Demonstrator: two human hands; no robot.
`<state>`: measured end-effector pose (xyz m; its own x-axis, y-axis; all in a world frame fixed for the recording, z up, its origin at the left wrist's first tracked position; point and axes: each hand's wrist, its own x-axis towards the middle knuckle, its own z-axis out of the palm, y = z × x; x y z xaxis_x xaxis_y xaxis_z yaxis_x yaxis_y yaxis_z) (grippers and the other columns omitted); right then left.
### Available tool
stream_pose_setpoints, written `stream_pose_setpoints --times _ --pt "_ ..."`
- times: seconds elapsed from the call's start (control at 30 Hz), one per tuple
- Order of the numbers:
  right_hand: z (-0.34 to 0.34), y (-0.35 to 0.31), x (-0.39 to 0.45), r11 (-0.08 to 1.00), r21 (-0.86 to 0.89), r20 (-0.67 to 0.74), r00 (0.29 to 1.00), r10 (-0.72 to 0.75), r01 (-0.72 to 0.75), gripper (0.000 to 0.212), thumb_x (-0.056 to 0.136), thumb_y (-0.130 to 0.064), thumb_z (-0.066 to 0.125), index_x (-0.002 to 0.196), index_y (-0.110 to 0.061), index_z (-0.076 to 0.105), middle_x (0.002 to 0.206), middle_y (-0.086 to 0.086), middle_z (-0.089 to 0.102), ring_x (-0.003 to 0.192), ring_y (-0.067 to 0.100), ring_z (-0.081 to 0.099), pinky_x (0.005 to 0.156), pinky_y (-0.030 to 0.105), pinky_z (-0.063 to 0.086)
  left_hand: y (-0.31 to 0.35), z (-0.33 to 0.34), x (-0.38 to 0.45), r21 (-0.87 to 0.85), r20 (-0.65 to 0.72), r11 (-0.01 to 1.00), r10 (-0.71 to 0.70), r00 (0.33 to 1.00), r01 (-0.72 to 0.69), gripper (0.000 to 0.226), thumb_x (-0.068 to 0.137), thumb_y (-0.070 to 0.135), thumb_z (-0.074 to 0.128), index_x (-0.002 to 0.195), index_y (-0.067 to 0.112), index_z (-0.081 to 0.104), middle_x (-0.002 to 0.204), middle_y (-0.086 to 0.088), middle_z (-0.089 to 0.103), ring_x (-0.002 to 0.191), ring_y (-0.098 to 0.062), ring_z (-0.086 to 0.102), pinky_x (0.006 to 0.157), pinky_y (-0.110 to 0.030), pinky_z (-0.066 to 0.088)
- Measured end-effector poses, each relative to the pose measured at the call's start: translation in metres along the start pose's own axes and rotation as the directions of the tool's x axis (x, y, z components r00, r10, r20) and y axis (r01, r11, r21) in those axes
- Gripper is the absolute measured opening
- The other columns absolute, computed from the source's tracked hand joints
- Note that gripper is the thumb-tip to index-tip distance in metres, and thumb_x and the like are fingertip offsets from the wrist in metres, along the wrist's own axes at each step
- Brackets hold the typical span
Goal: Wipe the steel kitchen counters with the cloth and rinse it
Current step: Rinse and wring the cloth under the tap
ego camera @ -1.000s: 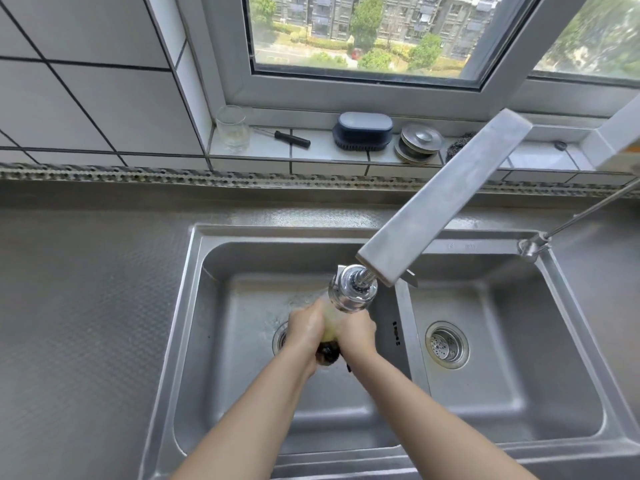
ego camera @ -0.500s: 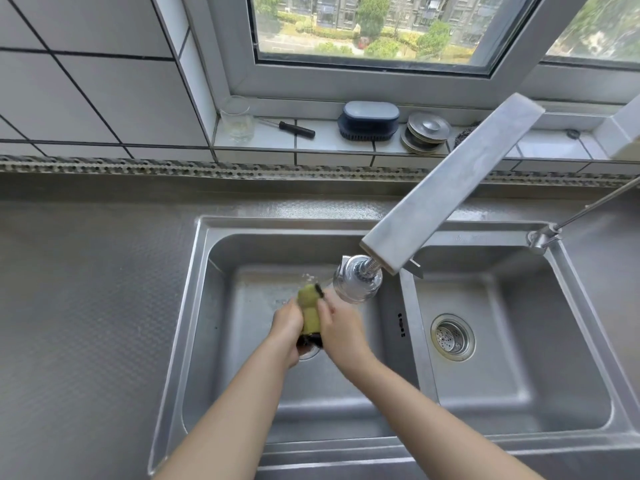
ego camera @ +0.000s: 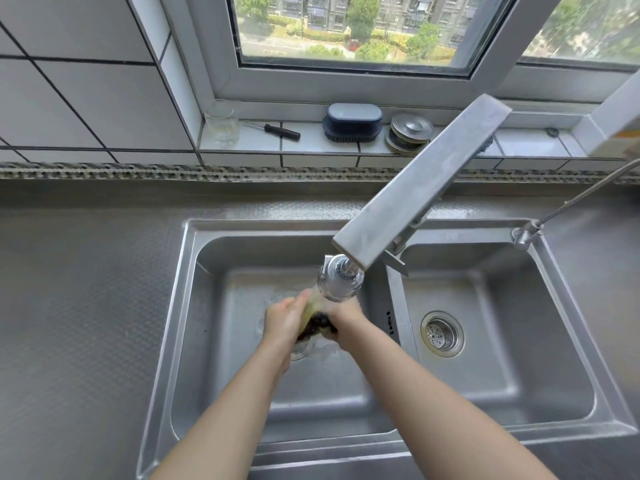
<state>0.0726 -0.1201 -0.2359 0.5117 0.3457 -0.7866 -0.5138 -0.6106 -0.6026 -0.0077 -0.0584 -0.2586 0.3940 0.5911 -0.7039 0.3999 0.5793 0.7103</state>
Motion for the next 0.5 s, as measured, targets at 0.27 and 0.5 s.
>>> stream_pose_setpoints --times 0.27,0.5 --pt "-0.019 0.001 -0.020 0.981 0.075 0.282 0.940 -0.192 0.178 0.022 0.091 -0.001 0.052 0.107 -0.006 0.066 0.089 0.013 0.064 0.081 0.025 0.057 0.082 0.043 0.055 0.024 -0.006 0.005 -0.251 -0.006 0.952 -0.183 0.983 0.176 0.027 0.076 0.030 0.078 0.089 0.008 0.069 0.081 -0.016 0.074 0.066 -0.031 0.070 0.059 -0.040 0.057" --pt "-0.054 -0.007 -0.025 0.974 -0.025 0.161 0.962 -0.220 0.226 0.020 0.094 -0.015 0.057 0.104 0.001 0.063 0.081 0.015 0.066 0.074 0.022 0.066 0.079 0.042 0.061 0.030 0.020 -0.003 -0.274 -0.071 0.957 -0.117 0.991 0.094 0.018 0.083 0.001 0.063 0.096 0.009 0.053 0.082 -0.013 0.057 0.067 -0.024 0.054 0.059 -0.033 0.048"
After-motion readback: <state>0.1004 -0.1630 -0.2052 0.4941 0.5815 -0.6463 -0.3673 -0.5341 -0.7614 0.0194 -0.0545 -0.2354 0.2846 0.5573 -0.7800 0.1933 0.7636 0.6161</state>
